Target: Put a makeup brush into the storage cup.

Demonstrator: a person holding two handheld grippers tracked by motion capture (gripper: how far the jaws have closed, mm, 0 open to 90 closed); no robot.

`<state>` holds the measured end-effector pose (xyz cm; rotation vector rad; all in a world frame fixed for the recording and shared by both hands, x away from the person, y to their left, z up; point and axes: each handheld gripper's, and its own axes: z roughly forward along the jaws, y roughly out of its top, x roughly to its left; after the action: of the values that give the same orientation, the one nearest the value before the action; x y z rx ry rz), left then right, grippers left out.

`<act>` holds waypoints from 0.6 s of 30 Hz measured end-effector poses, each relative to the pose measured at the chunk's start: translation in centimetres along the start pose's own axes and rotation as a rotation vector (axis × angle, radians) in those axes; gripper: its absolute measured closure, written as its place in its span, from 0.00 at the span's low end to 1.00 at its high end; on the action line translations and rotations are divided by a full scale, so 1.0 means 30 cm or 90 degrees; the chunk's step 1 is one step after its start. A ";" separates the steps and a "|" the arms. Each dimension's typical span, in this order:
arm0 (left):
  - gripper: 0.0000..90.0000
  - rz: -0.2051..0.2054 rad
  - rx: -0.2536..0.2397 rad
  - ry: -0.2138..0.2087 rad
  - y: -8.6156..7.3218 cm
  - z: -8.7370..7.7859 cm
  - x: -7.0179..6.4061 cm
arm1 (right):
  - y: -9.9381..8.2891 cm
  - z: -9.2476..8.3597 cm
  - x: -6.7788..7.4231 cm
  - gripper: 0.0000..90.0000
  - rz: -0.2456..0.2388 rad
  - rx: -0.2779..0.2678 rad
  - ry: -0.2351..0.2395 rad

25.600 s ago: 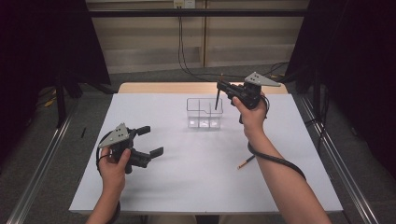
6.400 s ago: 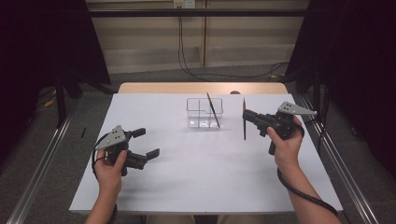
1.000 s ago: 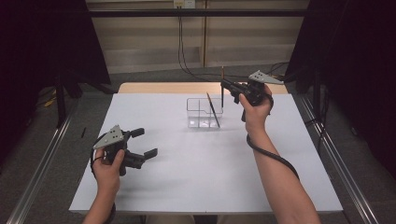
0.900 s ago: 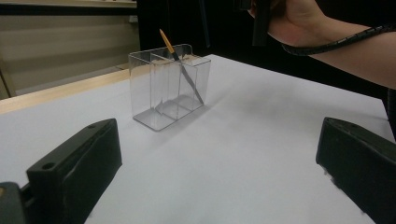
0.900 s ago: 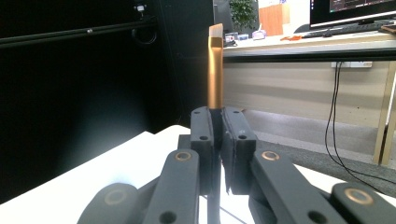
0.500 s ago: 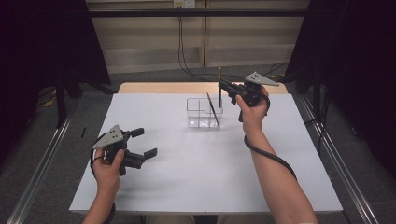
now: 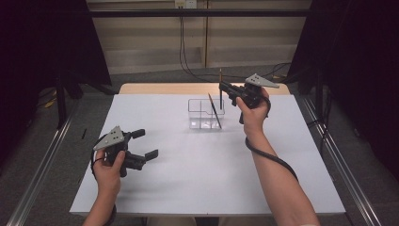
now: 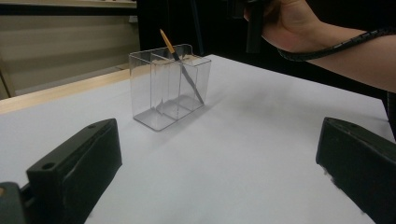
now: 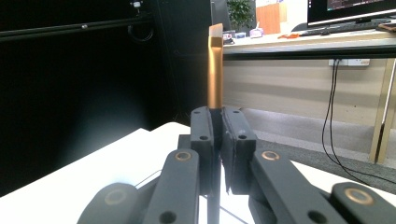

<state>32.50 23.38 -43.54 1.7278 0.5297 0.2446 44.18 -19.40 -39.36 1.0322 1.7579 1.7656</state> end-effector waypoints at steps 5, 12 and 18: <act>0.00 0.001 0.001 0.001 0.000 0.000 -0.001 | -0.006 0.001 -0.002 0.94 0.002 -0.001 -0.004; 0.00 0.001 0.001 0.001 0.000 0.001 -0.001 | -0.019 0.008 0.002 0.94 0.002 0.002 -0.003; 0.00 -0.002 -0.001 0.001 0.001 -0.001 -0.001 | -0.028 0.012 0.004 0.94 -0.001 0.007 -0.006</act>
<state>32.46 23.37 -43.51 1.7250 0.5331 0.2449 44.23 -19.00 -40.19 1.0407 1.7639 1.7497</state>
